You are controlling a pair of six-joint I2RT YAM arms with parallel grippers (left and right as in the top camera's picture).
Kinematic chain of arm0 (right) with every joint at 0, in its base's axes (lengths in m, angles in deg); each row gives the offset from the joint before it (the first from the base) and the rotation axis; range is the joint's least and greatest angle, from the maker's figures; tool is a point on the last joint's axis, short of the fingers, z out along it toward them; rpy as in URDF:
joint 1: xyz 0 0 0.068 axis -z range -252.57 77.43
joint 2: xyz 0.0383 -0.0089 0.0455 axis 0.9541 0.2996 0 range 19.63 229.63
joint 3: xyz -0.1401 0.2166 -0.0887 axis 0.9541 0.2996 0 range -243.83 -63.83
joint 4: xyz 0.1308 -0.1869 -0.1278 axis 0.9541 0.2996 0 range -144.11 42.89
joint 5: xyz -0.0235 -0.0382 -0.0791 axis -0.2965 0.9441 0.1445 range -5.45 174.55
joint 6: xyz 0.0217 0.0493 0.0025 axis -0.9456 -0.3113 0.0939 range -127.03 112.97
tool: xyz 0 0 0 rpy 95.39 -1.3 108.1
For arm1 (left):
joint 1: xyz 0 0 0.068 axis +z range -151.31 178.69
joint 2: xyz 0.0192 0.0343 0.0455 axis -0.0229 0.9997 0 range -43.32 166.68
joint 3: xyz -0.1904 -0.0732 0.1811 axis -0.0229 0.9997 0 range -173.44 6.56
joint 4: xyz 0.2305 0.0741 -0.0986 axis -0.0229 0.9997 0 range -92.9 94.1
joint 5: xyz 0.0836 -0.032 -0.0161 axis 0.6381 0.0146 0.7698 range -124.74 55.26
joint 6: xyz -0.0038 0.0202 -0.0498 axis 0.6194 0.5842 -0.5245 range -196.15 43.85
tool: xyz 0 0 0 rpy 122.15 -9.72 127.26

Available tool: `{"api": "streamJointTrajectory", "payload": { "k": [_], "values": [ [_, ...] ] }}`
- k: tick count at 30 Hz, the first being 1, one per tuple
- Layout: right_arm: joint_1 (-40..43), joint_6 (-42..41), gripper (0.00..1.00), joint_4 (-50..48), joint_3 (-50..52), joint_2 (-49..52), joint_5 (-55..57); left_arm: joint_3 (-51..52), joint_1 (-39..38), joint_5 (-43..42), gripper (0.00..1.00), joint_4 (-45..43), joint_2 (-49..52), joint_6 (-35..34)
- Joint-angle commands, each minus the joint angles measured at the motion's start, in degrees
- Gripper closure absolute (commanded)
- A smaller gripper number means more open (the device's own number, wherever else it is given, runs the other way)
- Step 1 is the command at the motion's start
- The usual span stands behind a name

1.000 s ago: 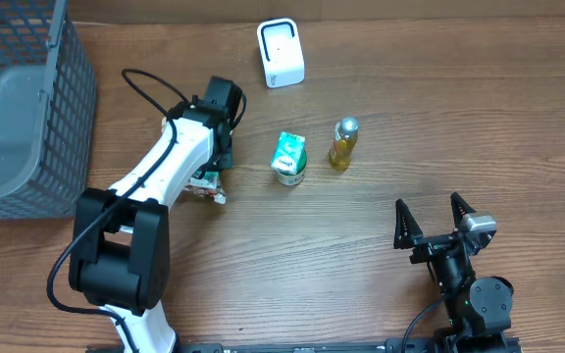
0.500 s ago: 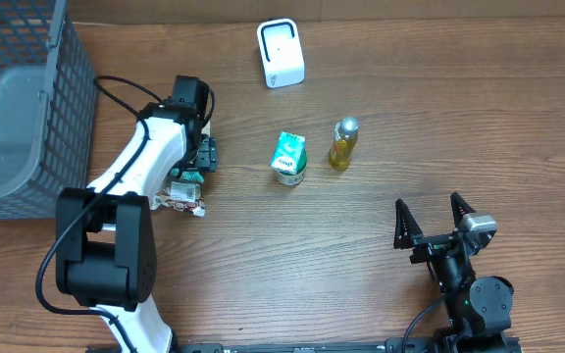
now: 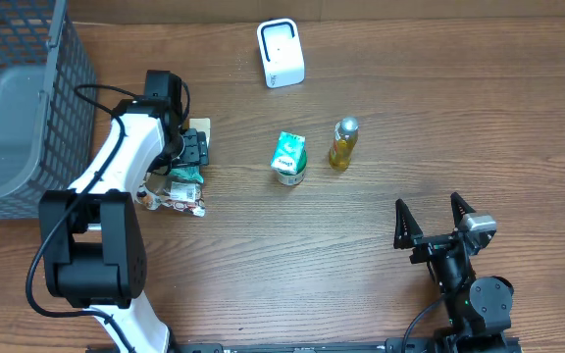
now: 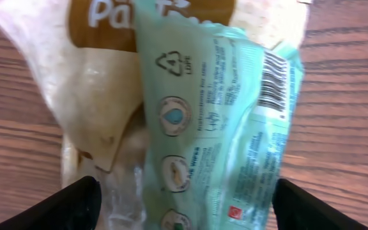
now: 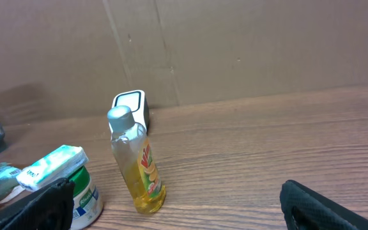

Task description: Scan the item barcode

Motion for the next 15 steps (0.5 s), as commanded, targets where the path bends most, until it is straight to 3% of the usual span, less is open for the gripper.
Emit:
{"api": "streamJointTrajectory", "payload": {
  "k": [1,6,14,15],
  "values": [
    [0.2,0.4,0.00,-0.3,0.6,-0.5,0.4,-1.3,0.8,-5.7,0.18,0.2,0.0,0.3],
    [0.2,0.4,0.00,-0.3,0.6,-0.5,0.4,-1.3,2.0,-5.8,0.21,0.3,0.1,-1.9],
    [0.2,0.4,0.00,-0.3,0.6,-0.5,0.4,-1.3,3.9,-9.6,0.35,0.4,0.1,-3.0],
    [0.2,0.4,0.00,-0.3,0.6,-0.5,0.4,-1.3,3.9,-9.9,0.42,0.5,0.1,-3.0]
  ]
}}
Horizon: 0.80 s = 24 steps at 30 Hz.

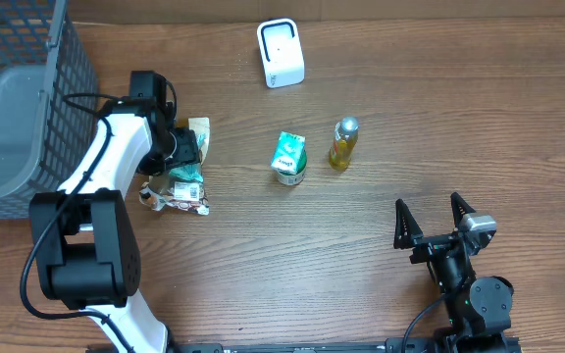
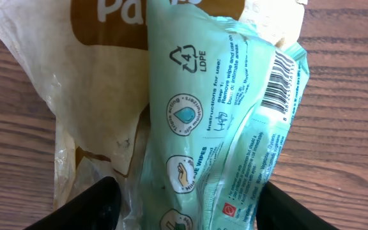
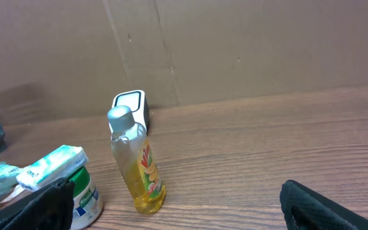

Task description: Scan the item barcode

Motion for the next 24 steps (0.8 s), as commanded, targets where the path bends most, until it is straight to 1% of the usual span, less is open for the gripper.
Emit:
{"api": "streamJointTrajectory", "payload": {
  "k": [1,3,6,12,15,18,19,20,21,23,24],
  "values": [
    [0.2,0.5,0.00,-0.3,0.6,-0.5,0.3,-1.3,0.3,-2.9,0.46,0.2,0.1,-0.9],
    [0.2,0.5,0.00,-0.3,0.6,-0.5,0.3,-1.3,0.2,-3.2,0.48,0.2,0.1,-0.8],
    [0.2,0.5,0.00,-0.3,0.6,-0.5,0.3,-1.3,0.2,-3.7,0.38,0.2,0.1,-0.8],
    [0.2,0.5,0.00,-0.3,0.6,-0.5,0.3,-1.3,0.3,-3.7,0.38,-0.2,0.1,-0.9],
    [0.2,0.5,0.00,-0.3,0.6,-0.5,0.3,-1.3,0.3,-3.7,0.32,-0.8,0.1,-0.9],
    [0.2,0.5,0.00,-0.3,0.6,-0.5,0.3,-1.3,0.3,-4.1,0.20,-0.8,0.1,-0.9],
    [0.2,0.5,0.00,-0.3,0.6,-0.5,0.3,-1.3,0.3,-4.1,0.19,-0.8,0.1,-0.8],
    [0.2,0.5,0.00,-0.3,0.6,-0.5,0.3,-1.3,0.3,-4.1,0.20,-0.8,0.1,-0.8],
    [0.2,0.5,0.00,-0.3,0.6,-0.5,0.3,-1.3,0.3,-4.1,0.23,-0.8,0.1,-0.8],
    [0.2,0.5,0.00,-0.3,0.6,-0.5,0.3,-1.3,0.3,-4.1,0.34,-0.8,0.1,-0.8],
    [0.2,0.5,0.00,-0.3,0.6,-0.5,0.3,-1.3,0.3,-4.1,0.38,-0.9,0.1,-0.8]
  ]
}}
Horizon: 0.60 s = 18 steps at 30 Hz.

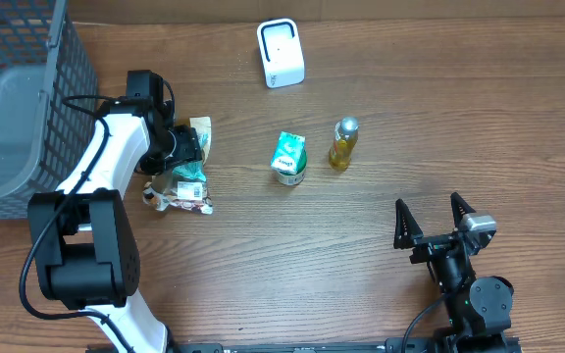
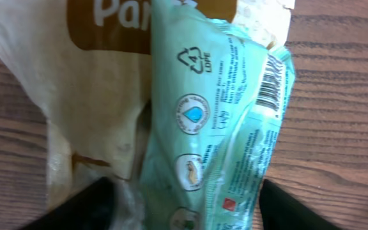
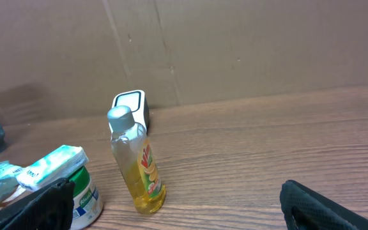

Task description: Scan the item barcode

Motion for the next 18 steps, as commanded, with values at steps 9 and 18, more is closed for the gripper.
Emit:
{"api": "streamJointTrajectory", "payload": {
  "k": [9,18],
  "values": [
    [0.2,0.4,0.00,-0.3,0.6,-0.5,0.4,-1.3,0.1,-1.2,0.66,-0.7,0.1,0.4],
    [0.2,0.4,0.00,-0.3,0.6,-0.5,0.4,-8.9,0.1,-1.3,0.94,2.8,-0.2,0.4]
  ]
}}
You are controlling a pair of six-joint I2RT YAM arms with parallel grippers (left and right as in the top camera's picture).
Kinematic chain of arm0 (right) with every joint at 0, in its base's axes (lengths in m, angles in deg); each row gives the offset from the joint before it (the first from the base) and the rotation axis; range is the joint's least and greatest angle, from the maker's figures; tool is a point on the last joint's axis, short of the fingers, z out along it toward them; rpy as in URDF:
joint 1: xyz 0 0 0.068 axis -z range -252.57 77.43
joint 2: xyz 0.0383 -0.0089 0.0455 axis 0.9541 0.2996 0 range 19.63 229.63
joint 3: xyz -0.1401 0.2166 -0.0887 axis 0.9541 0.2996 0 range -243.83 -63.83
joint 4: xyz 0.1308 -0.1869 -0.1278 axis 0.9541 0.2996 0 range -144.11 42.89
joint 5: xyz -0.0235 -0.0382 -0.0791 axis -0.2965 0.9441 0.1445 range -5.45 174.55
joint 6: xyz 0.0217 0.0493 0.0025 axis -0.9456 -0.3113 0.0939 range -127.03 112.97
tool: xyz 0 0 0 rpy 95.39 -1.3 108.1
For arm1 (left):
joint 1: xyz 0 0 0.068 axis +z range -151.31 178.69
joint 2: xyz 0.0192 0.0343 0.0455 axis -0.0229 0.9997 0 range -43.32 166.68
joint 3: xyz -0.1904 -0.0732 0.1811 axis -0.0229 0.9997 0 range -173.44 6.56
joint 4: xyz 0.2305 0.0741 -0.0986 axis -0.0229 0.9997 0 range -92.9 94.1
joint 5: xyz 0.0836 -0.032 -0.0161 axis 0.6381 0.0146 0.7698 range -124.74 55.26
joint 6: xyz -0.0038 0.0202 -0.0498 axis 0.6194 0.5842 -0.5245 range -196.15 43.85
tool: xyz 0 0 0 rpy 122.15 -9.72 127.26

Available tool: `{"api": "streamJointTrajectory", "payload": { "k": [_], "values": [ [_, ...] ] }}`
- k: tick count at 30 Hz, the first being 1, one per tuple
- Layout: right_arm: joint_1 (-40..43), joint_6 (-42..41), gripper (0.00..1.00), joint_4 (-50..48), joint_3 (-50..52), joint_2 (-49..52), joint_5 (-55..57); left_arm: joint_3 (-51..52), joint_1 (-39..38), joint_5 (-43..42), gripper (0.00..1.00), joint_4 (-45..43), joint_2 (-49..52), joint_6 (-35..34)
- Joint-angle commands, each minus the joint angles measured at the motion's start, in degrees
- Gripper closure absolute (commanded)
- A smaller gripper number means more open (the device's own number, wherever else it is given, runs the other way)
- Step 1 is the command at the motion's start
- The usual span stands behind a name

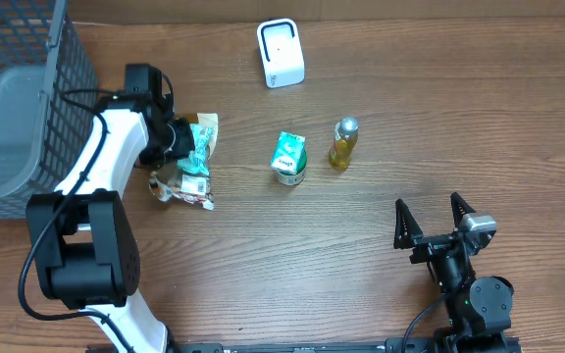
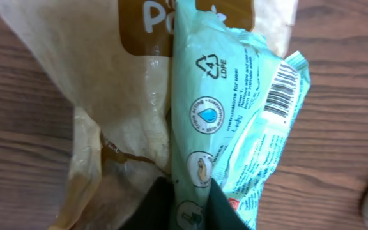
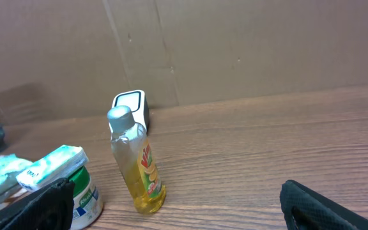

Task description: Scan the item barcode

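Observation:
A mint-green wipes packet with a barcode along its right edge lies partly over a beige and brown bag. My left gripper is shut on the packet's near end, a fold of it pinched between the black fingers. Overhead, the left gripper holds the green packet at the table's left. The white scanner stands at the back centre. My right gripper rests open near the front right, holding nothing.
A grey wire basket stands at the far left. A green tub with a small carton on top and a yellow bottle stand mid-table. The beige bag lies below the left gripper. A cardboard wall closes the back.
My left gripper's fingers, which stood apart on either side of the green packet, are now shut on it. The packet's free end has shifted a little right. The right arm is unchanged.
My left gripper first hung wide open over the green packet and the beige bag. It was then lower, with the fingers nearer the packet's sides, and stayed so. Now it is pinched on the packet. The right arm has kept still throughout.

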Motion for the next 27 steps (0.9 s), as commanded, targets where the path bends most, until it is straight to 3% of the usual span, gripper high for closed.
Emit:
{"api": "streamJointTrajectory", "payload": {
  "k": [1,8,19,27],
  "values": [
    [0.2,0.4,0.00,-0.3,0.6,-0.5,0.3,-6.8,0.0,-0.9,0.95,2.1,-0.2,0.5],
    [0.2,0.4,0.00,-0.3,0.6,-0.5,0.3,-10.3,-0.9,-6.9,0.96,8.7,-0.1,0.7],
    [0.2,0.4,0.00,-0.3,0.6,-0.5,0.3,-4.7,-1.6,7.4,0.96,7.3,-0.1,0.2],
    [0.2,0.4,0.00,-0.3,0.6,-0.5,0.3,-4.3,-1.6,7.1,0.96,6.9,0.5,1.0]
  ]
}}
